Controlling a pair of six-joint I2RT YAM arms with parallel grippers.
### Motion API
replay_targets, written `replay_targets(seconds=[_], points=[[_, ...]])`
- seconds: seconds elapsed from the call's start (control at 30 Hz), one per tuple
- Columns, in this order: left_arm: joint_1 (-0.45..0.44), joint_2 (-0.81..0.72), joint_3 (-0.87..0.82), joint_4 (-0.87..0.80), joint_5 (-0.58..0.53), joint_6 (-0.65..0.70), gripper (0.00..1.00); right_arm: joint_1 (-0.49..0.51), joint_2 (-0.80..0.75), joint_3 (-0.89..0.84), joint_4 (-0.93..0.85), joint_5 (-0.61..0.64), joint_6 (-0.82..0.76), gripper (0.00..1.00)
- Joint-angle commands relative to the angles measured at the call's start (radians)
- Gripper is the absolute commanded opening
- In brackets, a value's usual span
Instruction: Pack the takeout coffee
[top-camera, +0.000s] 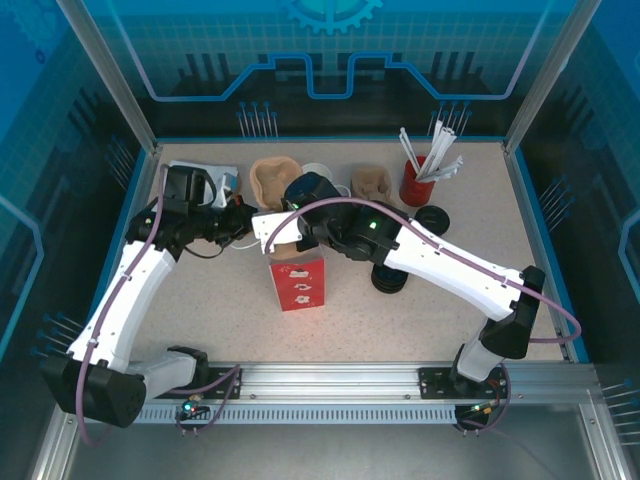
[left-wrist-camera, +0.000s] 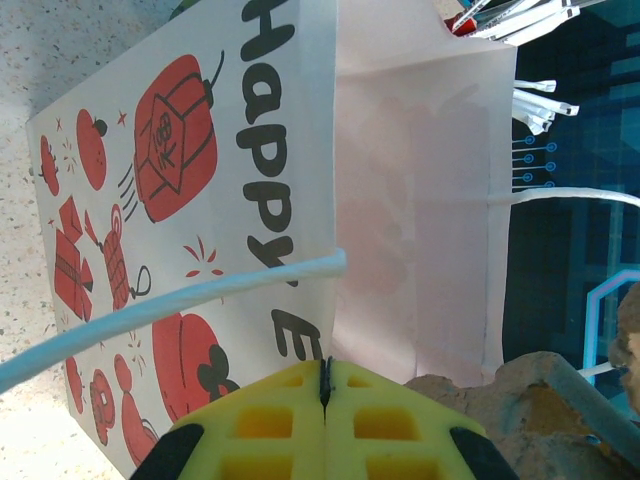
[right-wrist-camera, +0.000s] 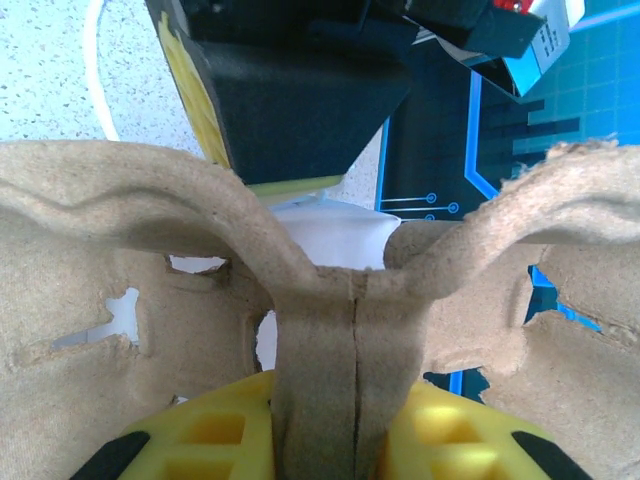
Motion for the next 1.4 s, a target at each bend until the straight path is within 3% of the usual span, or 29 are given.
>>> replay_targets(seconds=[0.0,0.5,1.03,1.37], points=[[0.008,-0.022,-0.016,0.015,0.028,0.003,0.0,0.018,-0.012,-0.016,0.029,0.018,-0.015,0.24],[0.009,-0.046,-0.029,-0.01,0.013,0.018,0.0,0.018,-0.036,-0.053,-0.085,0.033,-0.002,0.24],[-0.011,-0.091,-0.033,-0.028,0.074,0.018,0.0,0.015,0.008,0.023,-0.334,-0.096,0.143,0.23],[-0.054,-0.085,-0.07,0.045,0.104,0.014,0.0,0.0,0.057,0.086,-0.415,-0.184,0.191,0.23]])
